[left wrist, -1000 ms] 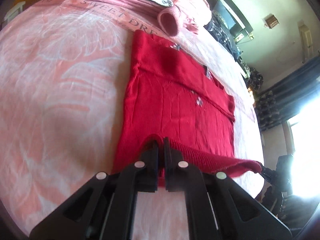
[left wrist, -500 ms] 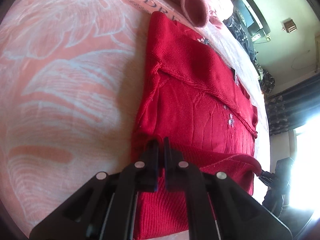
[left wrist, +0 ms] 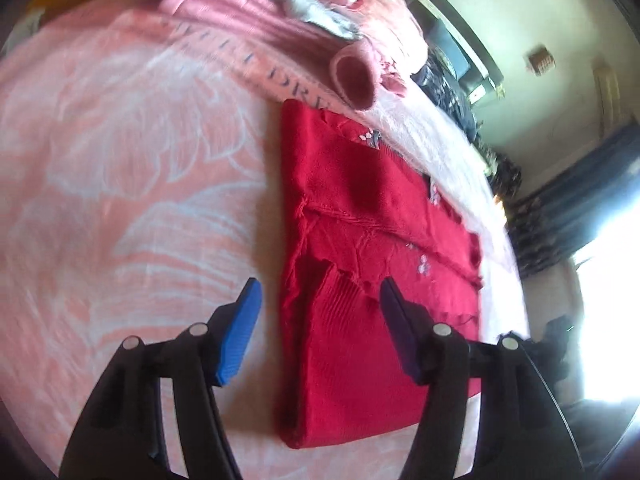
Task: Fold small clothes
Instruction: 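Lay the hem over the sweater body and open both tools, then grasp the folded edge with both tools and lift it toward the collar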
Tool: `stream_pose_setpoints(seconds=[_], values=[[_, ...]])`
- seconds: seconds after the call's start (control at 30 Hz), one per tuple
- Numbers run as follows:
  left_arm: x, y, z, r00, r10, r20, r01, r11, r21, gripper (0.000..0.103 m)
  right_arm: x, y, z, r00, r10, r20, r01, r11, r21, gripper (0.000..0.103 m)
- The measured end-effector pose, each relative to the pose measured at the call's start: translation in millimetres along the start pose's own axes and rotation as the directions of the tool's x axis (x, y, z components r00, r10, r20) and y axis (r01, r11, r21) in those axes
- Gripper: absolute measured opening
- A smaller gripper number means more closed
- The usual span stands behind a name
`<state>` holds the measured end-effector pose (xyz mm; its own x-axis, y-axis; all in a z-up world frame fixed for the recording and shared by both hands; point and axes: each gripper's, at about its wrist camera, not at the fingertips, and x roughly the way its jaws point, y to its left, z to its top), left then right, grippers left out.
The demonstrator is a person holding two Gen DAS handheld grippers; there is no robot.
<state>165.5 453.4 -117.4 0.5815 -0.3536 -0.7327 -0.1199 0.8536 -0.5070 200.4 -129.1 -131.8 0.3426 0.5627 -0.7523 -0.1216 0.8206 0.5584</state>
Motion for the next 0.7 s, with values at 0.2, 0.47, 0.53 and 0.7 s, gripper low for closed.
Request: stream_pose_setpoints(seconds=[0.2,0.47,0.53,0.7], values=[[46.7,-48.6,-3.1,0.981,0.185,-0.051,-0.157,0.925,0.346,0.060,12.6,23.7,-6.6,1.000,0.004,-0.017,-0.005,0.997,-0.077,0.048],[90.4,-53.5,-1.1,0.961,0.253,-0.116,-0.175,0.873,0.455,0.035,30.3,29.8,-11.4,0.999,-0.011,-0.045,0.006,0.993,-0.117,0.048],[91.7,-54.0,-0.5,0.964,0.240,-0.115,-0.163,0.874,0.458,0.027,34.1,29.4,-10.5,0.999,-0.011,-0.049,0.005,0.993,-0.118,0.048],[87.3,-48.9,1.1,0.972,0.206,-0.117,-0.138,0.894,0.426,0.010,42.1,34.9,-5.8,0.999,-0.022,-0.050,0.014,0.988,-0.152,0.048]])
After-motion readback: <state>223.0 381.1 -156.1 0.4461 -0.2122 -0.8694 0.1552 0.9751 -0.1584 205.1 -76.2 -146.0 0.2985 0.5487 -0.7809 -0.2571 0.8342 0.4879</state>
